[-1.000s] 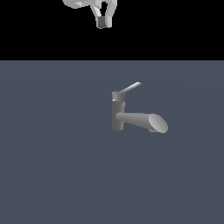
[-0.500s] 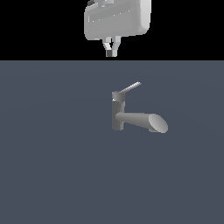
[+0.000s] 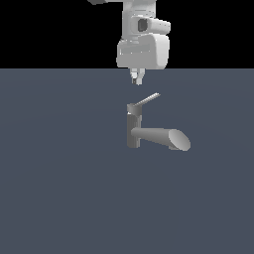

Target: Turn on the faucet by rotating a designated handle.

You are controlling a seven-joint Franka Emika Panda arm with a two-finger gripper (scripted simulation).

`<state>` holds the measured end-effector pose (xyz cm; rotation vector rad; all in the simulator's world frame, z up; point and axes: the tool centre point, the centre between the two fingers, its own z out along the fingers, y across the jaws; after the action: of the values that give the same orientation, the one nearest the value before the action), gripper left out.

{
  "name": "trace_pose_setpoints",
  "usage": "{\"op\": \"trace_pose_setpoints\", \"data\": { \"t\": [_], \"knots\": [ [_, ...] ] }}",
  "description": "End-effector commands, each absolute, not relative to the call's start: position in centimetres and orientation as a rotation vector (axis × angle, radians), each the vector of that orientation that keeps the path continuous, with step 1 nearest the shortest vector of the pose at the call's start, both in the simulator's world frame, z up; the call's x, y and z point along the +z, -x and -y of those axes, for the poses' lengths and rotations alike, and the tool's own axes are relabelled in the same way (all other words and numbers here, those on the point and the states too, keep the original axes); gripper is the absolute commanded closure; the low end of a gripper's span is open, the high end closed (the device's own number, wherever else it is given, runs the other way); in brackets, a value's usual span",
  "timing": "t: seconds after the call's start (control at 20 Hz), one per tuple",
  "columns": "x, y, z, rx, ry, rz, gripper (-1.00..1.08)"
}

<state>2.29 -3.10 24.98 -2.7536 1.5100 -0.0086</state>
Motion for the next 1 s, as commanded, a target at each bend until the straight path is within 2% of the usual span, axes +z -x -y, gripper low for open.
{"op": "trace_pose_setpoints", "data": {
  "t": [0.0,0.45,0.95],
  "knots": [
    [23.5,-3.8,4.2,-0.008,2.705,-1.598,1.08],
    [19.6,-7.4,7.7,-0.004,2.561,-1.823,1.08],
    [18.2,-8.7,9.3,-0.001,2.496,-1.909,1.08]
  ]
}}
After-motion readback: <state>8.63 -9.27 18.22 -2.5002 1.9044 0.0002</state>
